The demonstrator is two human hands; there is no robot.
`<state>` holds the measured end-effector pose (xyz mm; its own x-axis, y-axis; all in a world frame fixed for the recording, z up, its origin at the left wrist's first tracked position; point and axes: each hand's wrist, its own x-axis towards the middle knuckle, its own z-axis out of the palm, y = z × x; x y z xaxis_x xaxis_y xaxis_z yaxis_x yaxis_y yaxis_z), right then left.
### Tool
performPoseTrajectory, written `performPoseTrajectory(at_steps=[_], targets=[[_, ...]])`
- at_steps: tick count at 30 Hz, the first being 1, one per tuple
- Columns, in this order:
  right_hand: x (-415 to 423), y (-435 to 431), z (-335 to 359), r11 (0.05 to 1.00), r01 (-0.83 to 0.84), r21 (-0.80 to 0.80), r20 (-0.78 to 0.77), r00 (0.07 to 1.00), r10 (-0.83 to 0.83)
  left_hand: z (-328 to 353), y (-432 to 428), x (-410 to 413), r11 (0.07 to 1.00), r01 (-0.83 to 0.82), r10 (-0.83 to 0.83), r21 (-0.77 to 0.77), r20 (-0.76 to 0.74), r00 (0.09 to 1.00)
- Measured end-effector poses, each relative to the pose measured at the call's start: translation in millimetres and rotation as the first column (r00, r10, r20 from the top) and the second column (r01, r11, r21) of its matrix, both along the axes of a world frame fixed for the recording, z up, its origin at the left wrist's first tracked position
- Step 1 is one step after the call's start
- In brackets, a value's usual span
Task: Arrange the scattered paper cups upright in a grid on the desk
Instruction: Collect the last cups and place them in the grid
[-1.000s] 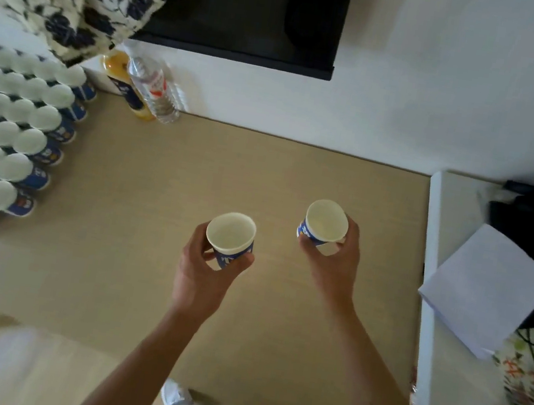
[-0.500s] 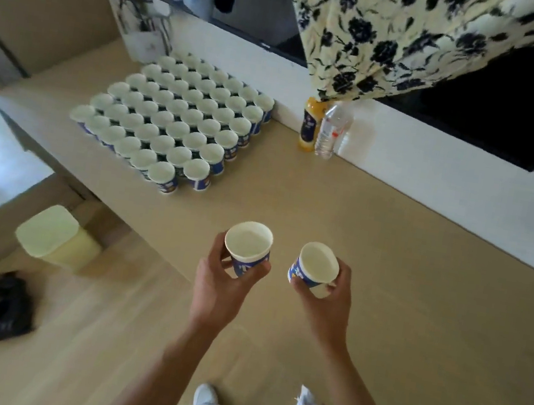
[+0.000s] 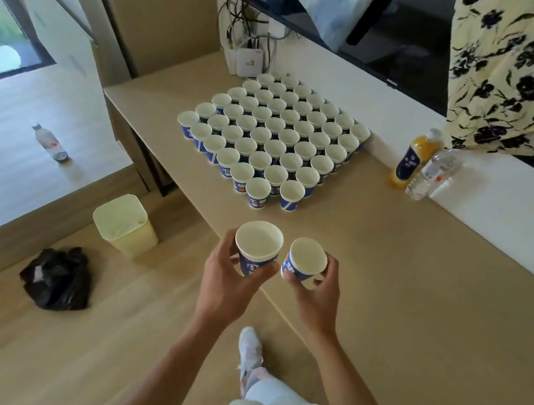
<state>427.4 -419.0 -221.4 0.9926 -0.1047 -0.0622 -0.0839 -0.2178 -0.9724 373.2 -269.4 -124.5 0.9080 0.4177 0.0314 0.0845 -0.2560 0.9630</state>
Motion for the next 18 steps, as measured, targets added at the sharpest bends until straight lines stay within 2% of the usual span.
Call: performPoseTrajectory(at_steps=[7, 12, 18], targets=[[66, 60, -50, 0.997, 0.074, -0.004, -0.035, 0.997, -0.074, -9, 59, 66, 0.998, 0.017, -0.014, 0.055, -0.045, 0.999], [108, 92, -80, 0.993, 0.117, -0.023, -0.064, 0.991, -0.118, -10, 89, 126, 0.991, 0.107, -0.102, 0.084, -0.072, 0.992], [136, 111, -110, 0.977, 0.182, -0.112, -0.101, 0.976, -0.194, -24, 111, 177, 0.982, 0.173, -0.164, 0.07, -0.115, 0.98]])
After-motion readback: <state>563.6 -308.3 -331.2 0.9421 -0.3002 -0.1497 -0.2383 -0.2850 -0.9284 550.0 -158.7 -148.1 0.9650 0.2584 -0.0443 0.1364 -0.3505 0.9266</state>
